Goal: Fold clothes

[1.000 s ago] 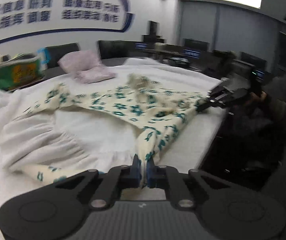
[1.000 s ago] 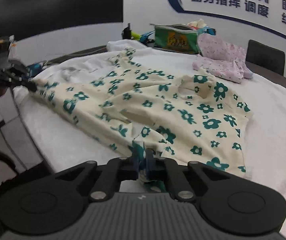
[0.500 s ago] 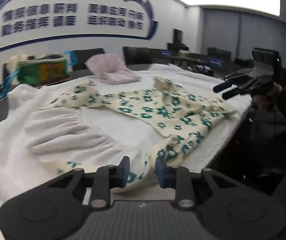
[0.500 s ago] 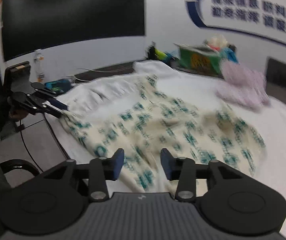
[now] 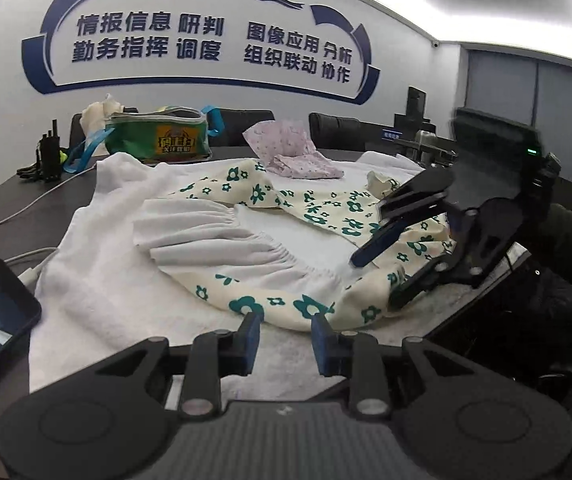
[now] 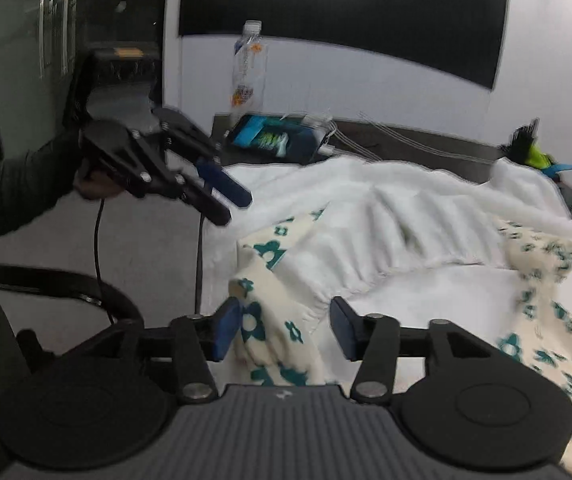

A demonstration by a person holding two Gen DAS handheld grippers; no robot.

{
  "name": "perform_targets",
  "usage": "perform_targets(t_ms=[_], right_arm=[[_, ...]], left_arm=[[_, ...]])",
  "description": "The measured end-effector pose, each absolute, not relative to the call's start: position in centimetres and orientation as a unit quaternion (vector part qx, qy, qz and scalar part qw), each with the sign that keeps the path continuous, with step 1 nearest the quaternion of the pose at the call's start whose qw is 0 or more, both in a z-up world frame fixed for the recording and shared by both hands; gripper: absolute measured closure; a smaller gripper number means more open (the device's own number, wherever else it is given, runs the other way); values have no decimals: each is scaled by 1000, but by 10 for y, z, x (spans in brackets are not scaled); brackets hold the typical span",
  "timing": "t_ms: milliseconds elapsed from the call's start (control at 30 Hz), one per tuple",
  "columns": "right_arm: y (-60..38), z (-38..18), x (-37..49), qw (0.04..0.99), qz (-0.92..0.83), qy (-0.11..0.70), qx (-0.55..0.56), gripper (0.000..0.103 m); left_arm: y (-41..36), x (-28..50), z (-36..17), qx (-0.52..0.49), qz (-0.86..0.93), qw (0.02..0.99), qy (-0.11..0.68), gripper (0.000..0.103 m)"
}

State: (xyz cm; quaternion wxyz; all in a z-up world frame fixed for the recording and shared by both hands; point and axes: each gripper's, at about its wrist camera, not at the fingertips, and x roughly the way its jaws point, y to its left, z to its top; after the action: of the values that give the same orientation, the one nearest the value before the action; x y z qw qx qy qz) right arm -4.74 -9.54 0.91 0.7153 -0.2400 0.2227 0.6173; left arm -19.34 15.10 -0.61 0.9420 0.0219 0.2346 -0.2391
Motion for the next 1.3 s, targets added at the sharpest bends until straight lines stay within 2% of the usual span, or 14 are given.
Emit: perform_targets(t_ms=[33, 67, 100, 133, 267, 400, 567, 600, 667, 700, 967, 1200, 1267, 1300], right_arm=[[-90, 6, -41, 707, 621, 238, -238, 52], [-87, 4, -36, 697, 630, 253, -230, 59], [-85, 2, -31, 685, 640, 268, -222, 81], [-86, 2, -28, 678, 647, 276, -213, 95], [-97, 16, -24, 693, 644, 265, -188, 95], [-106, 22, -17, 709, 633, 261, -169, 95], [-107, 22, -12, 704, 641, 261, -161, 95], [-105, 22, -14, 697, 646, 261, -167, 95], [-104, 24, -18, 693, 650, 257, -176, 95], [-104, 24, -19, 693, 650, 255, -178, 95], [-117, 28, -12, 762, 575, 240, -176, 90], [-142, 33, -15, 798, 534, 221, -169, 69], [-147, 34, -15, 806, 523, 219, -169, 69], [-149, 34, -15, 810, 517, 218, -169, 69]], left_arm=[[150, -193, -7, 26, -243, 941, 234, 77], [149, -192, -7, 31, -250, 940, 232, 76], [147, -191, -8, 37, -256, 938, 231, 76], [146, -189, -8, 42, -261, 937, 229, 76], [136, -173, -8, 67, -278, 932, 221, 71], [118, -161, -9, 120, -287, 928, 207, 57], [108, -146, -14, 148, -307, 917, 208, 56], [108, -142, -15, 141, -312, 915, 214, 57], [111, -135, -16, 124, -318, 911, 233, 79], [112, -134, -16, 115, -317, 911, 240, 95], [131, -153, -19, 62, -243, 934, 253, 96], [156, -179, -6, 14, -173, 957, 234, 94], [149, -180, 2, 15, -190, 957, 217, 84], [144, -179, 5, 18, -203, 957, 209, 74]])
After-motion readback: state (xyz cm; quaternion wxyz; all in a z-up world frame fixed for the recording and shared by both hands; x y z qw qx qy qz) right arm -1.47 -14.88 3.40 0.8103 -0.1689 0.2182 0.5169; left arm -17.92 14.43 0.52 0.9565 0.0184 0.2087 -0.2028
